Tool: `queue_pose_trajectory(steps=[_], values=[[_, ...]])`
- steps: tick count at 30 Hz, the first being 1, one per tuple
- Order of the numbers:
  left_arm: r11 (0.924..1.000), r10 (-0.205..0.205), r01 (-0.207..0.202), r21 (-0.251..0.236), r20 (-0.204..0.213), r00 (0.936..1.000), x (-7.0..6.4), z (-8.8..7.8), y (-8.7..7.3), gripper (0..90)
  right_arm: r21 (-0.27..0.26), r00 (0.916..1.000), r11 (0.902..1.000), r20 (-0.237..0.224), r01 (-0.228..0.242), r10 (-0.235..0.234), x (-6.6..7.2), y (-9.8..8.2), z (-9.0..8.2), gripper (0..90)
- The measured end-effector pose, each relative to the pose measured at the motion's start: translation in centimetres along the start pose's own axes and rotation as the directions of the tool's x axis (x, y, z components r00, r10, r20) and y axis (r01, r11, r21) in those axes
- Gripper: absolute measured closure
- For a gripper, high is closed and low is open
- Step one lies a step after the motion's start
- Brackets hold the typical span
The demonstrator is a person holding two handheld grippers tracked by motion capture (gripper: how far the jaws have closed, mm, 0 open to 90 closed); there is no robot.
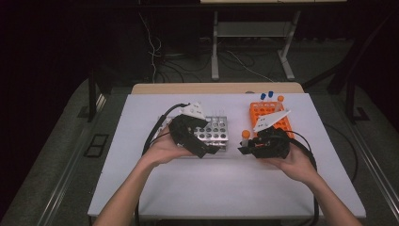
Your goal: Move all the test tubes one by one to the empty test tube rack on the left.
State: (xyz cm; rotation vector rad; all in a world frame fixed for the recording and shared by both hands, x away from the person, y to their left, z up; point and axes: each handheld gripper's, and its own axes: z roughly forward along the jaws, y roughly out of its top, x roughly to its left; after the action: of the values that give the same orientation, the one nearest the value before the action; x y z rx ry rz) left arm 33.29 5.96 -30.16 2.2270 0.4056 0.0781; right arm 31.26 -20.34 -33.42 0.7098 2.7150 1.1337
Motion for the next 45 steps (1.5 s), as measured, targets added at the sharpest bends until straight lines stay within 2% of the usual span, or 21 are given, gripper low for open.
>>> queue_pose_trajectory(steps=[9,18,22,28,29,33,35,45], values=[[0.9986,0.044,-0.045,0.030,0.044,0.9981,-0.7,1.2,1.3,10.5,0.008,0.9988,0.9995,-0.038,0.032,-0.031,1.2,0.4,1.3,73.6],[0.9936,0.085,-0.093,0.063,0.118,0.9893,-1.3,2.5,2.1,24.9,0.018,0.9956,0.9982,-0.075,0.057,-0.055,2.4,0.8,2.7,73.6],[0.9904,0.110,-0.120,0.068,0.137,0.9844,-1.6,2.6,2.2,38.7,0.017,0.9944,0.9977,-0.084,0.066,-0.064,2.7,0.9,3.2,73.6],[0.9866,0.125,-0.140,0.084,0.167,0.9780,-1.7,2.8,2.1,64.0,0.017,0.9934,0.9978,-0.096,0.065,-0.063,3.0,1.0,3.7,73.6],[0.9866,0.124,-0.140,0.085,0.164,0.9786,-1.7,2.8,2.1,67.3,0.017,0.9938,0.9979,-0.094,0.062,-0.060,2.9,1.0,3.7,73.5],[0.9850,0.131,-0.147,0.090,0.165,0.9776,-1.7,2.8,2.2,68.2,0.015,0.9939,0.9983,-0.095,0.057,-0.056,3.0,1.0,3.8,72.6],[0.9839,0.135,-0.151,0.095,0.158,0.9782,-1.6,2.6,2.2,68.3,0.014,0.9939,0.9987,-0.099,0.050,-0.048,2.9,1.0,3.7,65.7],[0.9876,0.121,-0.132,0.085,0.120,0.9854,-0.4,1.5,2.3,68.4,-0.009,0.9978,0.9999,-0.066,-0.004,0.003,1.9,0.1,2.4,48.8]])
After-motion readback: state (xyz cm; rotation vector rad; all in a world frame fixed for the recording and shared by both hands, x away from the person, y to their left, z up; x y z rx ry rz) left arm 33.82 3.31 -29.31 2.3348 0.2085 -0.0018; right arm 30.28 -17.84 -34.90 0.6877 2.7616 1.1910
